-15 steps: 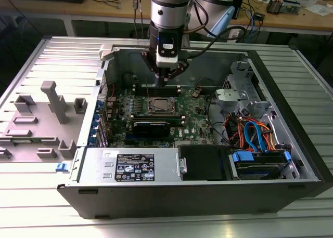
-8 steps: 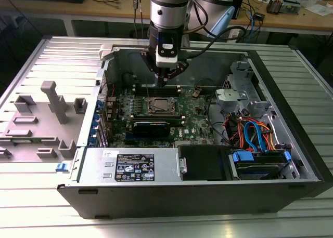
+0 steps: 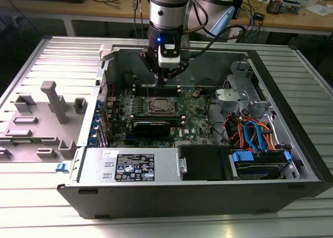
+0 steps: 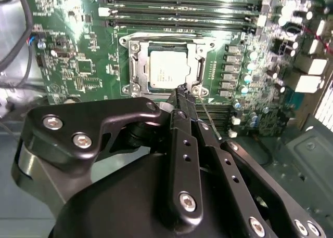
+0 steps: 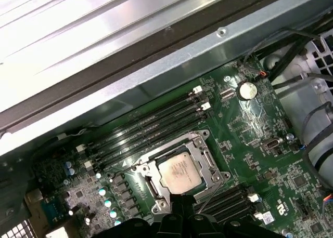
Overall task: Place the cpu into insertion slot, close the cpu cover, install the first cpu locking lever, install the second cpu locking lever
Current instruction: 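Install the first cpu locking lever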
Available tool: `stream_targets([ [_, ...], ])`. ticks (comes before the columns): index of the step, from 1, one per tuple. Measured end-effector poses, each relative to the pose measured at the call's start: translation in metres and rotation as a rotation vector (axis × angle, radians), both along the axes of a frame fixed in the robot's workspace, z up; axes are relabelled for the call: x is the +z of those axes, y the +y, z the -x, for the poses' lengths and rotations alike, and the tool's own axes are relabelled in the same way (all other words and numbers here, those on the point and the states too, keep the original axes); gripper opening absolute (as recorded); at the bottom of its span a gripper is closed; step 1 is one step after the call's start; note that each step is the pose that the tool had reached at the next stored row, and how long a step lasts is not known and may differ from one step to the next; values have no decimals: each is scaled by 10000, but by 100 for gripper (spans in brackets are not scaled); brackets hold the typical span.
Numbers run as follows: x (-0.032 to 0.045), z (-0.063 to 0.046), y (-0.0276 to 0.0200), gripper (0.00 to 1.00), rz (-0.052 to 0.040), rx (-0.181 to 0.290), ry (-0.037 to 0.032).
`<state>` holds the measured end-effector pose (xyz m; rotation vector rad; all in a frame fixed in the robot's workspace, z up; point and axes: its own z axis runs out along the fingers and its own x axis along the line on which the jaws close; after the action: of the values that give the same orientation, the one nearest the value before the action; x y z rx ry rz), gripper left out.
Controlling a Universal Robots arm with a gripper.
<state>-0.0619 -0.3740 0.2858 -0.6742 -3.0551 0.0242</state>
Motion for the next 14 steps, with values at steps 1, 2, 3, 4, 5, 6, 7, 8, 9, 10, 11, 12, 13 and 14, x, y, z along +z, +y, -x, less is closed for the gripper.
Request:
stream_targets([
  [1,-2,0,0,11,0,185,0],
  [2,-4,0,0,11,-1,435,0],
  [3,-5,0,0,11,0,605,0],
  [4,-7,0,0,11,0,967,0],
  [5,-8,0,0,11,0,1189,0],
  [6,-8,0,0,11,-1,1253,0],
  [7,-8,0,0,11,-1,1255,0],
  [8,-8,0,0,11,-1,1257,-1],
  [9,-8,0,0,11,-1,1257,0],
  [10,-8,0,0,11,-1,1257,0],
  [11,-8,0,0,11,-1,1257,0],
  [12,-8,0,0,11,-1,1257,0],
  [13,-8,0,0,11,-1,1258,0],
  [14,-8,0,0,11,-1,1258,0],
])
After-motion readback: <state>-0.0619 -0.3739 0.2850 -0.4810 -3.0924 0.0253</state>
